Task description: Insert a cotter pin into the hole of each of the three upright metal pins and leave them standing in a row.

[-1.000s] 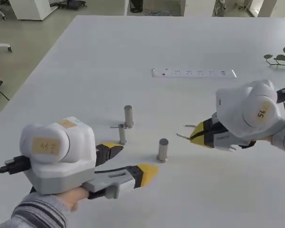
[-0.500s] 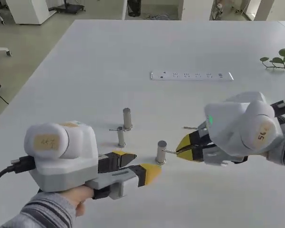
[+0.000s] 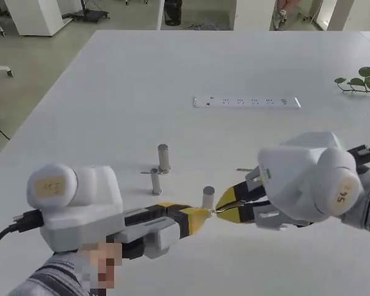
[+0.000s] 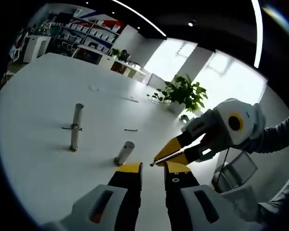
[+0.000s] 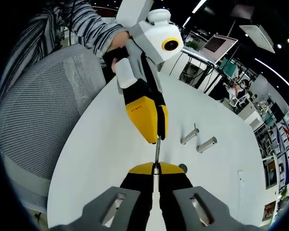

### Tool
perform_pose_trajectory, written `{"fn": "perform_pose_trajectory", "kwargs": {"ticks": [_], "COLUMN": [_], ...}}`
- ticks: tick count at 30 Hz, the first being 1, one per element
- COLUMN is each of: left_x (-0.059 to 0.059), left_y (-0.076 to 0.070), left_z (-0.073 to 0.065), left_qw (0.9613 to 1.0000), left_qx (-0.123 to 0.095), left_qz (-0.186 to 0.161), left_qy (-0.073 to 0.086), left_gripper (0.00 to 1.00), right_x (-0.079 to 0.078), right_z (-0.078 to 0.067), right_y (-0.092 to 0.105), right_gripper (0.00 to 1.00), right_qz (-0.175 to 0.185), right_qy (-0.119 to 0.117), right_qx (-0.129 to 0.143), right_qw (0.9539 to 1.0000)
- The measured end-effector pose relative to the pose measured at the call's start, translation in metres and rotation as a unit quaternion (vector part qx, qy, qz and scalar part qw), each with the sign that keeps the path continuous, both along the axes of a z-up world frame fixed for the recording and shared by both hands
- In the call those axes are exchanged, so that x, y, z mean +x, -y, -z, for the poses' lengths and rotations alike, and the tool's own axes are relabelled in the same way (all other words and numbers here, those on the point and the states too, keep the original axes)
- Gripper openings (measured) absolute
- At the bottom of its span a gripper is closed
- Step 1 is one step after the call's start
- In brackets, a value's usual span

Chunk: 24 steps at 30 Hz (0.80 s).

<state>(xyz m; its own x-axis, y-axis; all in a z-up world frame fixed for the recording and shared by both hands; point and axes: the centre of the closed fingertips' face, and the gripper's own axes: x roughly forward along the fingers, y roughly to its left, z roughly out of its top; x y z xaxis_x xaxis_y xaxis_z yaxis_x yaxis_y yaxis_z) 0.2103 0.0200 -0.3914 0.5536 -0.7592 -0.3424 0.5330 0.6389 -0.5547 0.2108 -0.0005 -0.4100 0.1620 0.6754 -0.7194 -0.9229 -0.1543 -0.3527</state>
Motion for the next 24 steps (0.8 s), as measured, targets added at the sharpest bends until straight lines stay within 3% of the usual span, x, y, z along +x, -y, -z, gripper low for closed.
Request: {"fn": "perform_pose_trajectory", "kwargs": {"ticks": [12, 18, 24], "left_x": [-0.0006, -0.0017, -0.0028], "left_y": [0.0021, 0.0035, 0.0046], "left_z": [-0.0022, -0.0033, -0.0045], "left_qw": [1.0000, 0.9999, 0.9998], "left_qx": [-0.004, -0.010, -0.003], "left_qz": [0.001, 0.002, 0.011], "left_qy": [0.005, 0.002, 0.018], "left_gripper": [0.01, 0.00, 0.00], "right_x": [-0.0052, -0.0063, -0.0069], "right_z": [-0.0091, -0.0100, -0.0098], "right_y": [-0.0075, -0.0093, -0.0098], "right_gripper": [0.00, 0.00, 0.00], "right_qz": [-0.004, -0.004, 0.006], "right_qy": [0.003, 0.004, -0.008], "right_qx": [0.020, 0.022, 0.030], "right_qw": [0.9998, 0.9997, 0.9995]}}
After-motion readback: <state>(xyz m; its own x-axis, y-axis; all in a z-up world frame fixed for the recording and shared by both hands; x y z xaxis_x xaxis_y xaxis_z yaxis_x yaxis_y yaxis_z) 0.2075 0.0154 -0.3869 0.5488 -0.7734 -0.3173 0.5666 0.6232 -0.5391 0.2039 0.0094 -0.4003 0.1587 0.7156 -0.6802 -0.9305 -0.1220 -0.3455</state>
